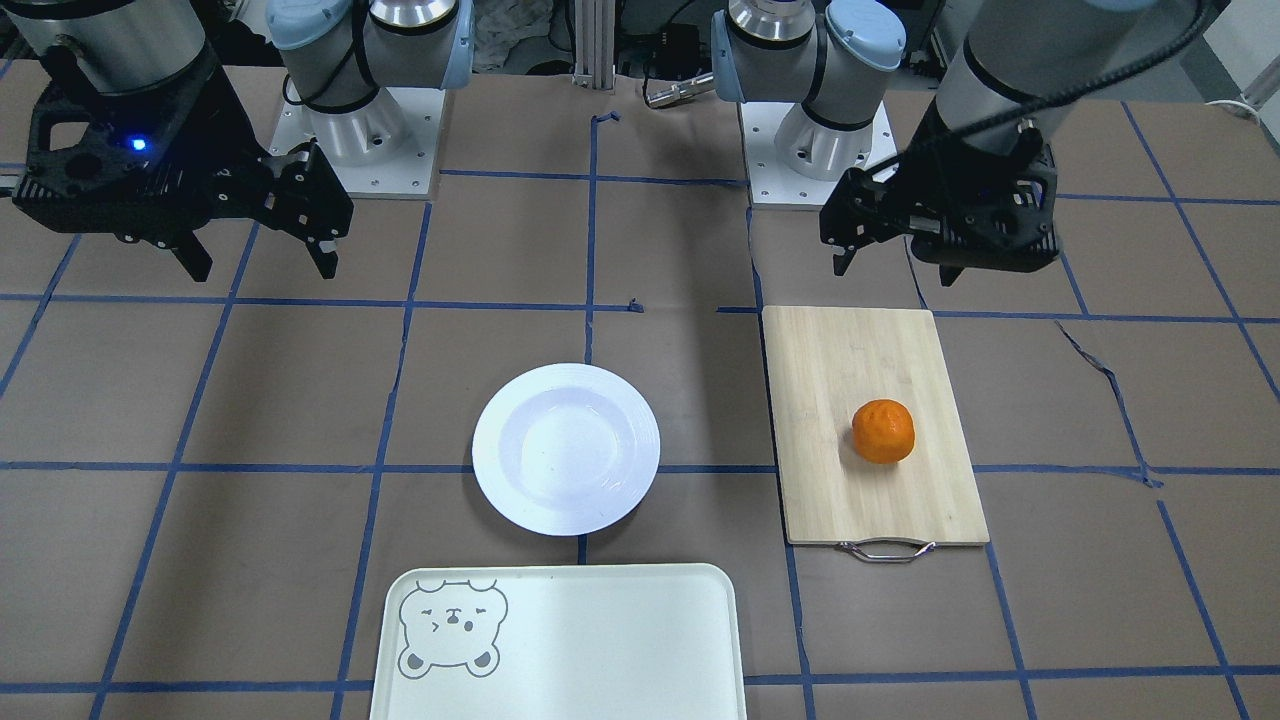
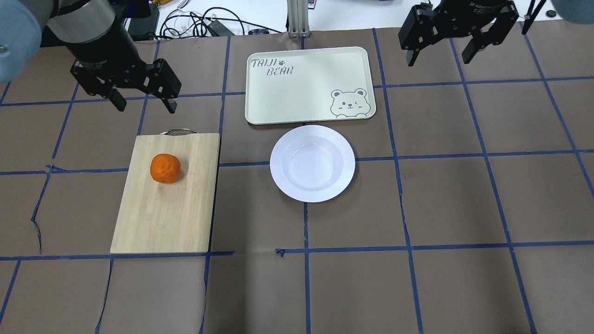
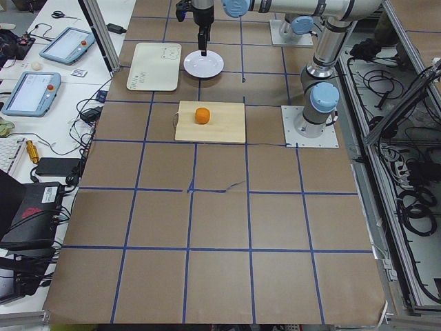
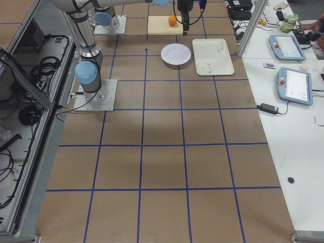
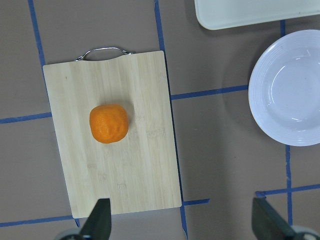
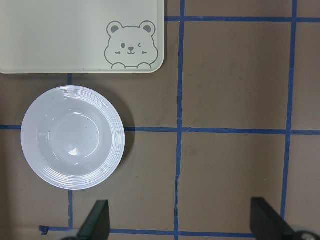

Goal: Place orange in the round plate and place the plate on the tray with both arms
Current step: 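Lower the left gripper over the orange on the cutting board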

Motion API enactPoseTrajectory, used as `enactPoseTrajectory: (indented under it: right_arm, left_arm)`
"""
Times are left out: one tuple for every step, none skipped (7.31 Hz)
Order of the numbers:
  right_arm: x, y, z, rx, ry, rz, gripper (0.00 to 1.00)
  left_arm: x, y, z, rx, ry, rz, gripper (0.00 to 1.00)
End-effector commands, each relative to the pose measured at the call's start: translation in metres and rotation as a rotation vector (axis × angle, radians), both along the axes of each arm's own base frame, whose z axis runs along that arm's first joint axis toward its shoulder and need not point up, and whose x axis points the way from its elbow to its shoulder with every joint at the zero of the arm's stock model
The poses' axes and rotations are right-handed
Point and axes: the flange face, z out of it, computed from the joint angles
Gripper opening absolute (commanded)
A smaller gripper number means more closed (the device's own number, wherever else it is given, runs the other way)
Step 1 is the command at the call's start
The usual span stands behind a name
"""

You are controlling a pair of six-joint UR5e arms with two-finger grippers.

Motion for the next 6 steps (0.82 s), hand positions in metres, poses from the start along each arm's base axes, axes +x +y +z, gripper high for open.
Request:
enactPoseTrajectory:
  right_arm:
    - [0.0, -0.001, -0.001, 0.0, -0.003, 0.0, 1.0]
    - [0.0, -0.001, -0.001, 0.002, -0.003, 0.0, 1.0]
    - [0.0, -0.001, -0.001, 0.002, -0.003, 0.0, 1.0]
    - [0.001, 0.0, -0.001, 0.002, -0.003, 0.002, 1.0]
    - [0.001, 0.0, -0.001, 0.003, -0.003, 0.002, 1.0]
    - [0.001, 0.0, -0.001, 0.003, -0.003, 0.002, 1.0]
  left_arm:
    - [0.059, -0.006, -0.091, 0.08, 0.011, 0.115, 1.0]
    - [0.073, -0.005, -0.136, 0.058, 0.015, 0.106, 1.0]
    - [0.074, -0.008, -0.18, 0.016, 0.008, 0.077, 1.0]
    - [0.075, -0.009, -0.205, -0.021, 0.005, 0.036, 1.0]
    - [0.075, -0.01, -0.229, -0.026, 0.006, 0.022, 1.0]
    - [0.075, -0.009, -0.25, -0.027, 0.001, -0.02, 1.0]
